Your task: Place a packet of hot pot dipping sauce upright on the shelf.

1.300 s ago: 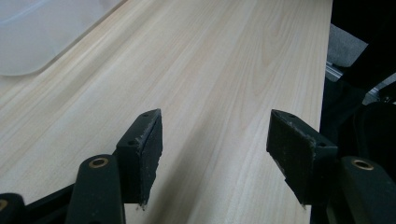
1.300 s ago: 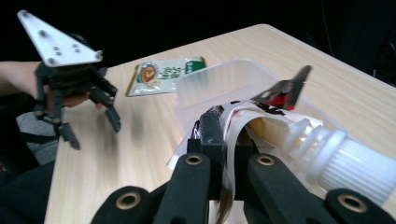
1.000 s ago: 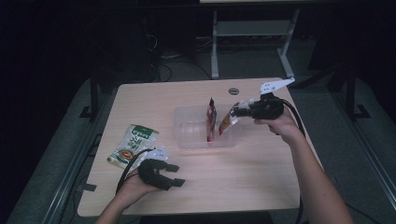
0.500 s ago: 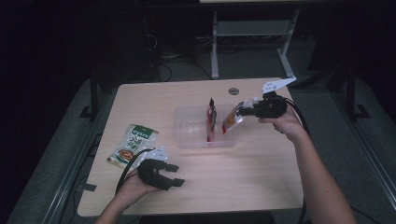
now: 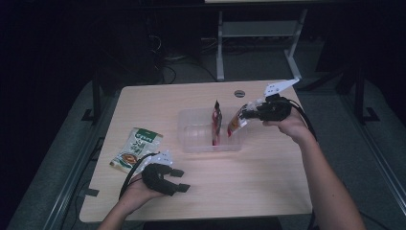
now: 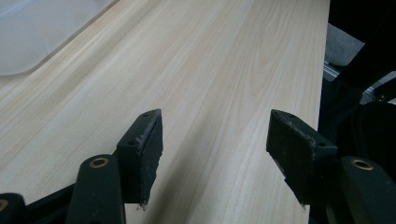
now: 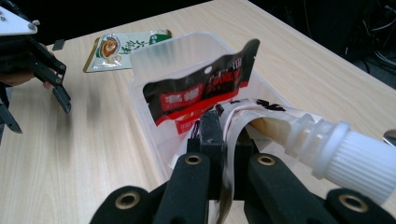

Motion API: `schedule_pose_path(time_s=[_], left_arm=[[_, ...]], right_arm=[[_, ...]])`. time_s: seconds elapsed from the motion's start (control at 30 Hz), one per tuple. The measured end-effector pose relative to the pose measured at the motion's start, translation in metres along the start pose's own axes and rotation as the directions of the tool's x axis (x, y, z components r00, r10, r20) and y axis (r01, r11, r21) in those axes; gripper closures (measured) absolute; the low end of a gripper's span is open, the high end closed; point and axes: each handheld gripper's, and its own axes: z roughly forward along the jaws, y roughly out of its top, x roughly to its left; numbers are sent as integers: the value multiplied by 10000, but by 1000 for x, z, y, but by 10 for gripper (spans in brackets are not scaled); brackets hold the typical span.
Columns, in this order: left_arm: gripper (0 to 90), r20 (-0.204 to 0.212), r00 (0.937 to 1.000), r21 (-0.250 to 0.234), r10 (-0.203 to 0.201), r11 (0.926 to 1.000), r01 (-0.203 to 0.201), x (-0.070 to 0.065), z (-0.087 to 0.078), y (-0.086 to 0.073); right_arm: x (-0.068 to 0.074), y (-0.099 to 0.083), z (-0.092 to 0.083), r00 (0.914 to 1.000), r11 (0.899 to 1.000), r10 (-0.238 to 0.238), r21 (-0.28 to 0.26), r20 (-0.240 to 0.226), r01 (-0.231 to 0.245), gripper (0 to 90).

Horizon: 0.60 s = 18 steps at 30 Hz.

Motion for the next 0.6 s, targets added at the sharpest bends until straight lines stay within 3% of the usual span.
schedule_pose_path(time_s=[0.3,0.47,0.6], left_arm=[[359,-47,10000,-36,62,10000,-63,2,-2,0],[359,-44,10000,-61,-10,10000,10,1,-3,-1],[360,-45,10000,-55,-34,10000,34,2,-3,-1]], right_arm=[[1,13,8,9997,9998,-170,-133,-169,168,885],[-2,10,10,9999,9998,-125,173,-35,125,885],[-6,4,4,10000,9999,46,115,28,-46,885]])
